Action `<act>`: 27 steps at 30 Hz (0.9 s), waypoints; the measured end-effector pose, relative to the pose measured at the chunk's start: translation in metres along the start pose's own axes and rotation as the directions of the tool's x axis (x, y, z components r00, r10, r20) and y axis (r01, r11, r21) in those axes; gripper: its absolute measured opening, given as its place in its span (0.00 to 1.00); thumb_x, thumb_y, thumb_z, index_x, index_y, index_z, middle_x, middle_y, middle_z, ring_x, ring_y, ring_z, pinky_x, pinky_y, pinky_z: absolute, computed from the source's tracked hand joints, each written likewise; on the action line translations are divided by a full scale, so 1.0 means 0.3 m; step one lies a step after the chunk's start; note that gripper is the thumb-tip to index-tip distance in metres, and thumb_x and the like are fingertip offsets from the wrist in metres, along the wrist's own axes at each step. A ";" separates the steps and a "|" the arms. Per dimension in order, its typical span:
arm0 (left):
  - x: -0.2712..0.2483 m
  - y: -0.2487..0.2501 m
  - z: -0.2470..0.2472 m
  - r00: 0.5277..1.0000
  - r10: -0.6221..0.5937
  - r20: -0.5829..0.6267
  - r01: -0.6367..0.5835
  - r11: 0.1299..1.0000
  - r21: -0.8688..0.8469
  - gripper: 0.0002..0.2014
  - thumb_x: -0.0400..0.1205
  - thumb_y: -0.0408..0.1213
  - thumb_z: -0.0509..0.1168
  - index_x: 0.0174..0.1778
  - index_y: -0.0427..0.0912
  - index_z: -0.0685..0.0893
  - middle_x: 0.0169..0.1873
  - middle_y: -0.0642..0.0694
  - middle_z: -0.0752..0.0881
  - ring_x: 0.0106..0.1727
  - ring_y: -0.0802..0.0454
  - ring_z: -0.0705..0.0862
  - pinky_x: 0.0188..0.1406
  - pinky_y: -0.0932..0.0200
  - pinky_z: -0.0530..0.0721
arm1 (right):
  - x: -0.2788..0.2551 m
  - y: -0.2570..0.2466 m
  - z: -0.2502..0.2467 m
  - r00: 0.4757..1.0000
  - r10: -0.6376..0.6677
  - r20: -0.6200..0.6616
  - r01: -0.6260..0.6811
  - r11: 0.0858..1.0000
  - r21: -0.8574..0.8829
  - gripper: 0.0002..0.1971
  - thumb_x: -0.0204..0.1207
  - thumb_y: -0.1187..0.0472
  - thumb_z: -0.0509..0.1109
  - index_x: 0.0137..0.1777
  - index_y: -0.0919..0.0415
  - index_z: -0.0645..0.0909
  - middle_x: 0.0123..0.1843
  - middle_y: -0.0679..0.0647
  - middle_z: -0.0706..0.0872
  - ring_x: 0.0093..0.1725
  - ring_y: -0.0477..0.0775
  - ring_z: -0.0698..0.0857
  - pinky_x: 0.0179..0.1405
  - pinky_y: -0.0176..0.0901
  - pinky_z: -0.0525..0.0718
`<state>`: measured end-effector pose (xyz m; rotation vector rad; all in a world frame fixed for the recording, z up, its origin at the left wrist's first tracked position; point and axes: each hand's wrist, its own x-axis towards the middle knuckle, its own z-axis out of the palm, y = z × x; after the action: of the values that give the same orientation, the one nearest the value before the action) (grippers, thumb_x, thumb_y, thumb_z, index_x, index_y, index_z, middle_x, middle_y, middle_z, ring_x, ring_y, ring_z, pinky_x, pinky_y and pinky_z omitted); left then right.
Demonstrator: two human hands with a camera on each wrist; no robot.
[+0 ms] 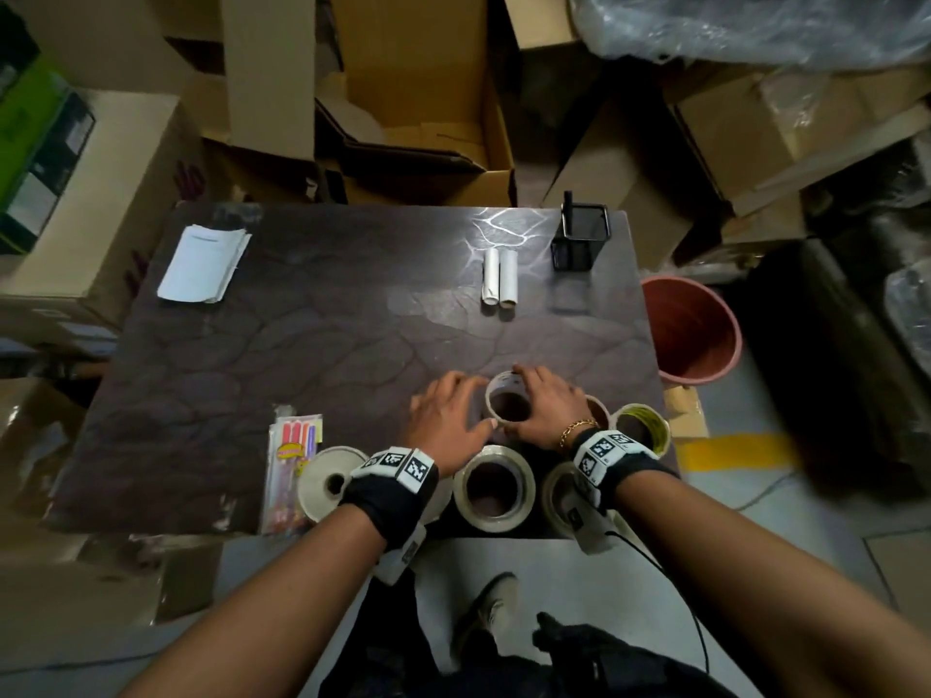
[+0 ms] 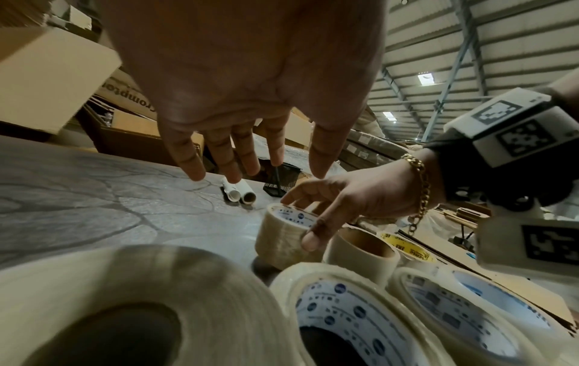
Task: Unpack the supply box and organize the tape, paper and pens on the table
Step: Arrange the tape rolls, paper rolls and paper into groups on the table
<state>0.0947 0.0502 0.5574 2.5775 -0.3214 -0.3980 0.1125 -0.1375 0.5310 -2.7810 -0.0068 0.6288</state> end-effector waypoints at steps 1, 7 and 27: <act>-0.013 0.007 0.007 1.000 -0.008 0.001 0.008 1.000 0.021 0.27 0.77 0.55 0.65 0.73 0.57 0.70 0.70 0.51 0.71 0.73 0.48 0.70 0.71 0.45 0.67 | -0.002 -0.001 0.005 1.000 -0.021 0.014 0.021 1.000 -0.011 0.50 0.62 0.32 0.73 0.82 0.48 0.56 0.78 0.52 0.69 0.75 0.59 0.72 0.74 0.63 0.66; -0.069 0.029 0.040 0.998 -0.034 0.057 0.028 0.993 0.115 0.28 0.77 0.58 0.63 0.73 0.58 0.69 0.71 0.50 0.70 0.73 0.47 0.70 0.71 0.44 0.66 | -0.058 0.053 -0.010 0.999 -0.039 -0.001 0.039 0.998 0.049 0.41 0.68 0.37 0.70 0.81 0.45 0.61 0.78 0.51 0.71 0.76 0.59 0.70 0.75 0.61 0.63; -0.209 0.102 0.209 0.983 0.001 0.182 -0.096 0.854 0.512 0.52 0.58 0.71 0.71 0.76 0.53 0.61 0.79 0.43 0.62 0.78 0.41 0.66 0.77 0.30 0.53 | -0.450 0.219 0.177 0.996 -0.002 -0.093 -0.011 0.990 -0.139 0.52 0.56 0.24 0.69 0.79 0.45 0.58 0.80 0.51 0.66 0.73 0.59 0.74 0.71 0.59 0.70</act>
<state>0.0108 0.0151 0.5348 3.0585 -0.6328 -0.5904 -0.0358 -0.1949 0.5236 -2.9432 -0.0262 0.5183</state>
